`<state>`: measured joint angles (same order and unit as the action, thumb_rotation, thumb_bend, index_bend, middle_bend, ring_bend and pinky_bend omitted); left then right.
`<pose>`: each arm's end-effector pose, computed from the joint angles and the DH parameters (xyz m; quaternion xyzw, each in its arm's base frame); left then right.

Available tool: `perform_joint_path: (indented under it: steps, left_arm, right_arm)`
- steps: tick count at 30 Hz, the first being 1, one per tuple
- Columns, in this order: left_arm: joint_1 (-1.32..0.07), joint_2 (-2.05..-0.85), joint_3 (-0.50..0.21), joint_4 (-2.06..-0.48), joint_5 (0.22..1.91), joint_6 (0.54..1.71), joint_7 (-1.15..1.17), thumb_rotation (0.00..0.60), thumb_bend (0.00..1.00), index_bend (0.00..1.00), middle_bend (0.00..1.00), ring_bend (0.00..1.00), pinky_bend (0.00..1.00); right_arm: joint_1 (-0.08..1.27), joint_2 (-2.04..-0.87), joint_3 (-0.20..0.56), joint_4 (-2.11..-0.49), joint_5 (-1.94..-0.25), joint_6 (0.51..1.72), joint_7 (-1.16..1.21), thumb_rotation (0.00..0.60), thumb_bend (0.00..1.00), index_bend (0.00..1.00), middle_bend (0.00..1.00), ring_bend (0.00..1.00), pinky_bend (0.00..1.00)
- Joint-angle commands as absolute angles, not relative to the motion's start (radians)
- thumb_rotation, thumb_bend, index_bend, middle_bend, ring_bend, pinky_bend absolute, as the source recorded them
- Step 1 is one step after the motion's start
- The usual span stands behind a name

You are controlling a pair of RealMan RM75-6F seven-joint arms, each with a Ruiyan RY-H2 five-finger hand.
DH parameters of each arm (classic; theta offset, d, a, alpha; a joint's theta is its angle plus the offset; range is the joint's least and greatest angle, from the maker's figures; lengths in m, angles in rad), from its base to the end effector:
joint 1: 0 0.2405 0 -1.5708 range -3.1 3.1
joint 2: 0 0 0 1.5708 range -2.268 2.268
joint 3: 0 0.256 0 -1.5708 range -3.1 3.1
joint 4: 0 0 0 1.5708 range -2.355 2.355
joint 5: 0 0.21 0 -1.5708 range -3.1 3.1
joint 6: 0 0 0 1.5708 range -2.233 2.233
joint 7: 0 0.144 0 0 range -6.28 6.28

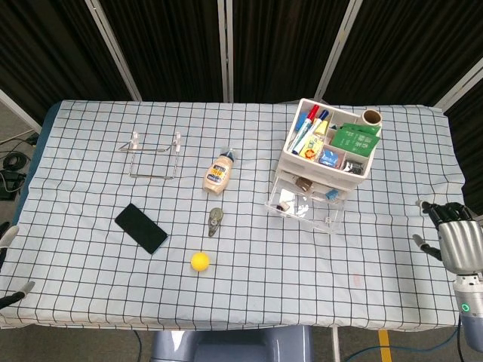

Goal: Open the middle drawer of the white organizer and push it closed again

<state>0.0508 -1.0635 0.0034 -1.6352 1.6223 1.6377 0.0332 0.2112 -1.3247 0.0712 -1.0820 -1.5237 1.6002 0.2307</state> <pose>-0.3100 0.1272 0.1802 -0.5970 -0.3548 -0.3816 0.6100 -0.3473 -0.2341 0.1651 0.6031 -0.2742 0.4473 0.6008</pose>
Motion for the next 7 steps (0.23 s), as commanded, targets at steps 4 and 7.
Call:
perform_joint_path:
  steps: [4, 7]
  left_arm:
    - [0.032, -1.093, -0.009, -1.608, 1.591, 1.603, 0.06, 0.6, 0.1, 0.0, 0.0, 0.0, 0.0]
    - [0.023, -1.111, -0.01, -1.596, 1.581, 1.583, 0.087, 0.6, 0.09, 0.0, 0.0, 0.0, 0.0]
  right_arm:
    - [0.172, -1.255, 0.015, -1.171, -1.574, 1.593, 0.262, 0.6, 0.03, 0.03, 0.0, 0.0, 0.0]
    - [0.165, -1.22, 0.007, -1.232, -1.578, 1.58, 0.231, 0.6, 0.01, 0.0, 0.0, 0.0, 0.0]
